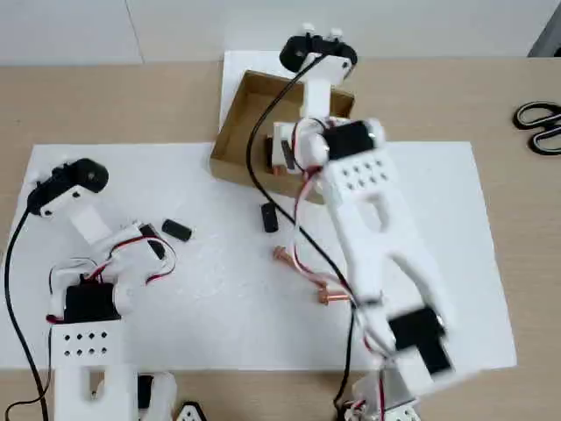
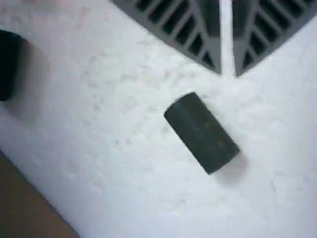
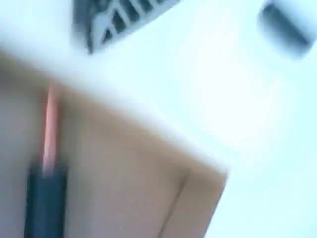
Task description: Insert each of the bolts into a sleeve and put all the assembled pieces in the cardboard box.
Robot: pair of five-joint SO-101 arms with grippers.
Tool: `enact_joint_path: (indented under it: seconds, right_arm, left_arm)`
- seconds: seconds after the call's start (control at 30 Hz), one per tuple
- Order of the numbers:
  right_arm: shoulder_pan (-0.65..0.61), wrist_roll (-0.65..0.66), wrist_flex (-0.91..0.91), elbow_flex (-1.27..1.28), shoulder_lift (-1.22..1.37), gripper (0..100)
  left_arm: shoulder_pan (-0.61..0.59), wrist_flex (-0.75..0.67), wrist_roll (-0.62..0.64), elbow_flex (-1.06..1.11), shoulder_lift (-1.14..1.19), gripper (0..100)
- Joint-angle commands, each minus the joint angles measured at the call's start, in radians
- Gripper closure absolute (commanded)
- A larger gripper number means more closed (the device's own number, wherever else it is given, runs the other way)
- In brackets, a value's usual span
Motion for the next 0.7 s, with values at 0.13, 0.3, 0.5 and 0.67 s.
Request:
enact_joint_path:
  seconds: [0.13,0.3,0.5,0.67]
  right_arm:
    - [-0.007,0.000,0.291,0.009,-0.311,61.9]
    - [-0.001,0.003,0.317,0.305,-0.410,62.0]
    - [-0.001,0.127,0.071,0.746,-0.593,77.4]
    - [-0.031,0.087,-0.314,0.862,-0.584,84.4]
  left_arm:
    - [-0.005,-0.017,-0.256,-0.116,-0.009,99]
    - [0.104,-0.015,-0.302,-0.137,-0.003,99]
    - [0.106,-0.064,-0.235,-0.104,-0.002,99]
    - [0.046,-0.236,-0.232,0.065,-0.002,99]
